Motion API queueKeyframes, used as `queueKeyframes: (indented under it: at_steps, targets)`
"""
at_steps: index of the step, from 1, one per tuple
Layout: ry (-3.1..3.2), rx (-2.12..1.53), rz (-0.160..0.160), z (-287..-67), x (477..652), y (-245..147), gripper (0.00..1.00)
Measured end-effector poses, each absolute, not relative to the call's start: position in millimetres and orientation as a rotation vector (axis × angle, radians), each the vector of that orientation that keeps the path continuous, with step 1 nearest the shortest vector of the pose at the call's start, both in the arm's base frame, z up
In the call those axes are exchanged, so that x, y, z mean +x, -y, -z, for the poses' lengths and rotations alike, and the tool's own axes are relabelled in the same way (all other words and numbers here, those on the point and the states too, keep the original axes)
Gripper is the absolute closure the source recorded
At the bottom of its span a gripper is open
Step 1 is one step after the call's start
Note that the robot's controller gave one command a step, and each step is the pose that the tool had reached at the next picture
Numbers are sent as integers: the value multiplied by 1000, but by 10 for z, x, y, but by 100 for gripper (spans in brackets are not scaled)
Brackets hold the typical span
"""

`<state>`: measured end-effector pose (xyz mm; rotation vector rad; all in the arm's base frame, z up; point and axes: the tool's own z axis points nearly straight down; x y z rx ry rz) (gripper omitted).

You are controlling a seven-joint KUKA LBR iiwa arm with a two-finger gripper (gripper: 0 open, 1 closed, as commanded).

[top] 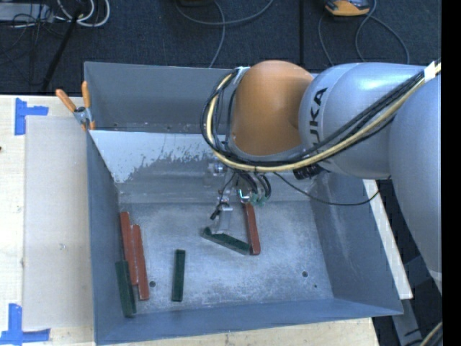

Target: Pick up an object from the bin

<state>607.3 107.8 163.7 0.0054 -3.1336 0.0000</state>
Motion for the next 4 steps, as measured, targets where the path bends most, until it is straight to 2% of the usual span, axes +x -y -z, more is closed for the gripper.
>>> queueKeyframes:
  at_steps: [1, 2, 3, 4]
  targets:
    - [3124, 235, -4, -976, 5765, -233, 0]
    - [3123, 211, 1, -749, 5041, -142, 0]
    - [3065, 700, 2, -698, 5721, -452, 0]
    - [2903, 1193, 2, -690, 5464, -187, 0]
